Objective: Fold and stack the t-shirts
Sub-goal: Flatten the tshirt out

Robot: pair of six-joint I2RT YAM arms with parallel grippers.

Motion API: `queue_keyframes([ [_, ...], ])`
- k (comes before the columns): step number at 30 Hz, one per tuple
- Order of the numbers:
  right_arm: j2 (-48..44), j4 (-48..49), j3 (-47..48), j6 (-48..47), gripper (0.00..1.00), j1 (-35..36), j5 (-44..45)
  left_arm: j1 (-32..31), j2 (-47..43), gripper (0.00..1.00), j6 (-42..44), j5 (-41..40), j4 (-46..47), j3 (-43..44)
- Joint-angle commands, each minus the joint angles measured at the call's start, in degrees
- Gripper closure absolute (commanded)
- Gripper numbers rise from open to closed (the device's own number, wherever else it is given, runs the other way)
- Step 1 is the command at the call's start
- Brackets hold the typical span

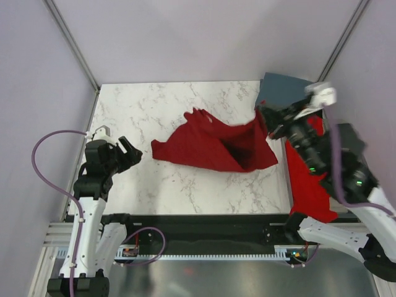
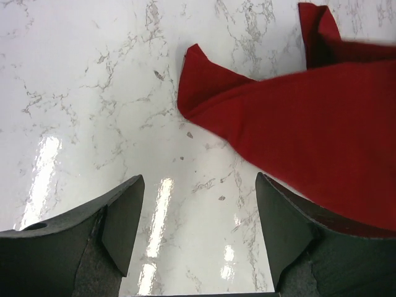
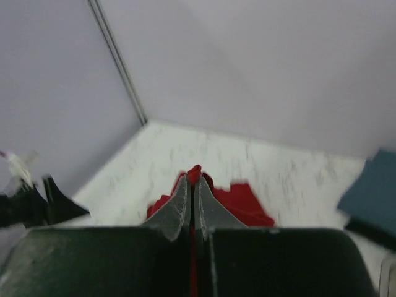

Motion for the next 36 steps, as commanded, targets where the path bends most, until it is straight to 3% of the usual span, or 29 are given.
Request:
queue_keyframes([
  [1,1.1,-4.5,-20.1,10.0,1.00,0.1,-1.2,-0.2,-1.0,0.20,-0.2,-1.1,0.9,-0.3],
  [6,-7.5,-7.6,-38.4,23.5,1.00,0.2,2.0,-0.2,-0.8,0.21,-5.5,2.8,3.9,-3.0],
  [10,-9.3,-13.6,-39.5,28.3,1.00,0.2,10.1,-0.8,3.9,0.28,-9.5,6.6,9.9,-6.2],
  [13,-7.2,-16.8,-38.2,29.6,1.00,0.2,13.8,-7.7,10.0,0.30,-9.7,5.0,12.7,-5.2],
  [14,-5.9,-17.0,-38.1,29.8,1.00,0.2,14.6,-14.3,11.6,0.30,-9.5,0.4,12.7,-4.2],
  [17,-3.7,-16.4,-38.8,31.0,1.00,0.2,14.4,-25.6,18.2,0.29,-9.3,-5.9,12.7,-0.7],
  [20,-1.8,-14.9,-40.2,32.1,1.00,0.2,13.7,-29.9,23.7,0.30,-10.5,-7.5,13.6,1.4],
  [26,-1.3,-9.2,-45.3,34.2,1.00,0.2,9.7,-34.3,36.0,0.31,-9.7,-9.6,16.5,6.9],
  [36,0.4,-5.9,-49.6,34.4,1.00,0.2,8.3,-35.3,52.8,0.32,-5.2,-6.8,20.6,14.4],
])
